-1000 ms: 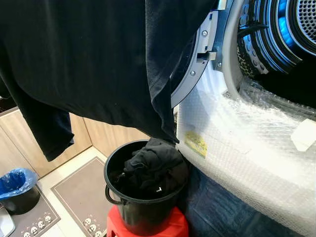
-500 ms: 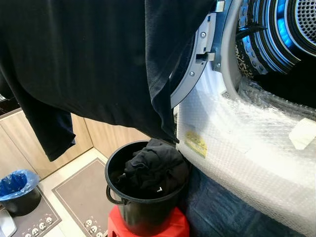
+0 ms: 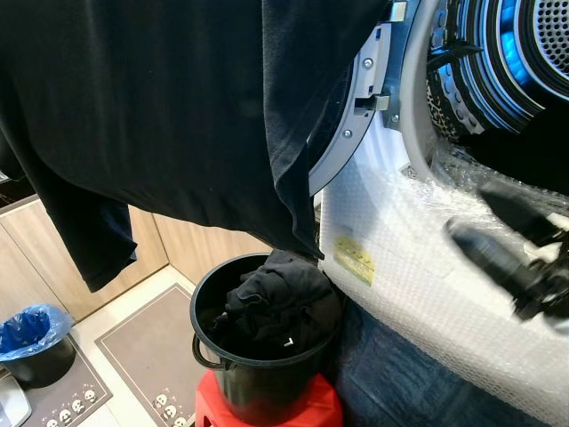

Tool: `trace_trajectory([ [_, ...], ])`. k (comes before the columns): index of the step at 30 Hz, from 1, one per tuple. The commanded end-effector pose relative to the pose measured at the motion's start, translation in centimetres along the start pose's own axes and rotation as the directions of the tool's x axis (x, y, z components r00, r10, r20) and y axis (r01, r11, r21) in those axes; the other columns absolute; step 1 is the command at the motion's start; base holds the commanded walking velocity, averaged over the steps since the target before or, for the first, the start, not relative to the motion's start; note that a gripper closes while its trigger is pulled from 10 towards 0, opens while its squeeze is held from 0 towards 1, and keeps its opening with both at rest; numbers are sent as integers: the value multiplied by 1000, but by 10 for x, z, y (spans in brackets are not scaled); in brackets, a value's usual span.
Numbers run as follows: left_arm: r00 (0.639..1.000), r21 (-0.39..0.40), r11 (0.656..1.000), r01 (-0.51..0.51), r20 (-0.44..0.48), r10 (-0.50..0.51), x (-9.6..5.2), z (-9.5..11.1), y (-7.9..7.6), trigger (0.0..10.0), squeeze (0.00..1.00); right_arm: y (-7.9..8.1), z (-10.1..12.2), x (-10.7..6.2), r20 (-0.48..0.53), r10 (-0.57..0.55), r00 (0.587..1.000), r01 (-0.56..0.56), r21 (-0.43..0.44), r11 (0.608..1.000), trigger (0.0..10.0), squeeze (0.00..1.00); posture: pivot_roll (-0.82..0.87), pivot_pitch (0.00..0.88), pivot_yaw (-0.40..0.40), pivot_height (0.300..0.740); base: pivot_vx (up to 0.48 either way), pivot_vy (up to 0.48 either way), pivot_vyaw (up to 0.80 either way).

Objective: Clothes washing

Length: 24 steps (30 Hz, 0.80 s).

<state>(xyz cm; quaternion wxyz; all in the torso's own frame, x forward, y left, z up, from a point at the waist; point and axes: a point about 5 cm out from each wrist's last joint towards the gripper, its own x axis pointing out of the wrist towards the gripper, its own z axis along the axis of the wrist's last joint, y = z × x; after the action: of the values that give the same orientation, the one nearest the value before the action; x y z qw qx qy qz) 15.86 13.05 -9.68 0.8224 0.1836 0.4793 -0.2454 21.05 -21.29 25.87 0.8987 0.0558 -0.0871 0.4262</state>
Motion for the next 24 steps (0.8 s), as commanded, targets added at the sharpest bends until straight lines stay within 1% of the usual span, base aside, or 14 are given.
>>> trace_trajectory([
  [1,997,13,1000,11,-75,-10,-3,-17,0,10000,0,5,-8,3,-69,27,997,-28,-4,1000,10000,0,-176,0,51,740,0,0,0],
  [3,997,15,1000,11,-74,-10,-2,-17,0,10000,0,9,-23,4,-151,45,988,-44,9,999,10000,0,-174,0,49,740,0,0,0],
  [4,997,16,1000,11,-73,-10,-2,-16,0,10000,0,10,-39,4,-226,49,973,-45,22,999,10000,0,-175,0,49,740,0,0,0],
  [5,997,16,1000,11,-73,-10,-2,-16,0,10000,0,10,-39,4,-226,49,973,-45,22,999,10000,0,-175,0,49,740,0,0,0],
  [6,997,15,1000,11,-73,-9,-2,-16,0,10000,0,11,-50,6,-280,51,959,-45,26,999,10000,0,-171,0,47,740,0,0,0],
  [9,997,15,1000,9,-71,-8,-2,-15,0,10000,0,12,-63,8,-334,67,940,-56,42,998,10000,0,-166,0,46,740,0,0,0],
  [10,997,13,1000,8,-70,-7,-2,-15,0,10000,0,13,-75,8,-389,68,919,-60,34,998,10000,0,-161,0,43,740,0,0,0],
  [12,997,6,1000,5,-71,-4,-2,-15,0,10000,0,14,-86,8,-438,72,896,-68,25,997,10000,0,-158,0,41,740,0,0,0],
  [14,998,3,1000,3,-70,-3,-2,-15,1,10000,0,12,-107,8,-535,45,844,-53,1,999,10000,0,-154,0,39,740,0,0,0],
  [15,998,1,1000,2,-70,-2,-2,-16,0,10000,0,9,-127,8,-619,-4,785,-20,-31,999,10000,0,-146,0,36,740,0,0,0],
  [18,997,-5,1000,2,-71,-2,-2,-16,0,10000,0,-1,-142,15,-645,-115,755,64,-102,993,10000,0,-142,0,34,740,0,0,0],
  [20,997,-15,1000,3,-75,-4,-2,-18,-1,10000,0,-9,-159,28,-637,-250,729,163,-194,967,10000,0,-142,0,30,740,0,0,0],
  [22,997,-15,1000,3,-75,-4,-2,-18,-1,10000,0,-9,-159,28,-637,-250,729,163,-194,967,10000,0,-142,0,30,740,0,0,0],
  [24,997,-13,1000,5,-78,-6,-3,-19,-2,10000,0,-11,-167,35,-630,-305,714,201,-233,951,10000,0,-142,0,29,740,0,0,0],
])
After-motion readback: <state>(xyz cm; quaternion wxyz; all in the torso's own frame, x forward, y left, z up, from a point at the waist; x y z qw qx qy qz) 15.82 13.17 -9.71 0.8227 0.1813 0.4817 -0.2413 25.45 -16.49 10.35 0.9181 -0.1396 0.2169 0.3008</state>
